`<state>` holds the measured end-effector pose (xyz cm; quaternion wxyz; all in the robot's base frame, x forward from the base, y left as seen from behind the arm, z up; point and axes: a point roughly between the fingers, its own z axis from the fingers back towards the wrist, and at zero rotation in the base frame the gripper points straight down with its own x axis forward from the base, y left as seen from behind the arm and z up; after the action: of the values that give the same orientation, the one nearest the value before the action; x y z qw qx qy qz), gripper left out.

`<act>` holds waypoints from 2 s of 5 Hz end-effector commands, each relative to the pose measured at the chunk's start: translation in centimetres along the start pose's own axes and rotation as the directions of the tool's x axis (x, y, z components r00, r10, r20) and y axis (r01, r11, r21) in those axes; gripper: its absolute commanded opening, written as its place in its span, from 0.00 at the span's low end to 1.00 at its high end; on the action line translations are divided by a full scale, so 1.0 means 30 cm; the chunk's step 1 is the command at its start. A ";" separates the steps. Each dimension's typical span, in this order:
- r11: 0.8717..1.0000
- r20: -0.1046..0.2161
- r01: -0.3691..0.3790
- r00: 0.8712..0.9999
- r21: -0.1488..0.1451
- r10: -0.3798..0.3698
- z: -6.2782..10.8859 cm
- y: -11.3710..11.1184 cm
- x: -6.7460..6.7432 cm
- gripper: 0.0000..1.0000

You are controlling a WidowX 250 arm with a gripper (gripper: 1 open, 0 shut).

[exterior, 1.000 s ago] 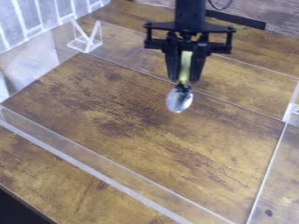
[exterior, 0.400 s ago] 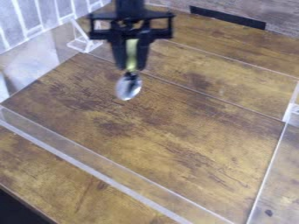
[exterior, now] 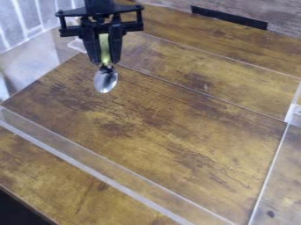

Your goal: Move the green spoon to the left

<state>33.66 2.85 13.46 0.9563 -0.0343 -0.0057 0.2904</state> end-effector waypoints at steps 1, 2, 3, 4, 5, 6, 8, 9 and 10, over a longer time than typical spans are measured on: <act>0.998 0.064 -0.044 0.997 -0.042 0.047 0.043 0.023 -0.003 0.00; 0.997 0.079 -0.074 0.994 -0.027 0.076 0.030 0.077 0.021 0.00; 0.998 0.095 -0.055 0.994 -0.009 0.056 0.024 0.151 0.053 0.00; 1.000 0.106 -0.016 0.994 0.010 0.015 0.002 0.198 0.070 0.00; 1.000 0.100 0.020 0.995 0.021 -0.022 -0.024 0.195 0.049 0.00; 0.997 0.091 0.067 0.993 0.035 -0.070 -0.056 0.188 0.024 0.00; 0.999 0.090 0.012 0.996 0.047 -0.017 -0.146 0.212 0.048 0.00; 0.998 0.089 0.020 0.996 0.057 -0.025 -0.203 0.210 0.062 0.00; 0.997 0.086 0.042 0.995 0.071 -0.048 -0.253 0.205 0.078 0.00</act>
<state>31.90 8.86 3.81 0.9607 0.0104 -0.0126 0.2773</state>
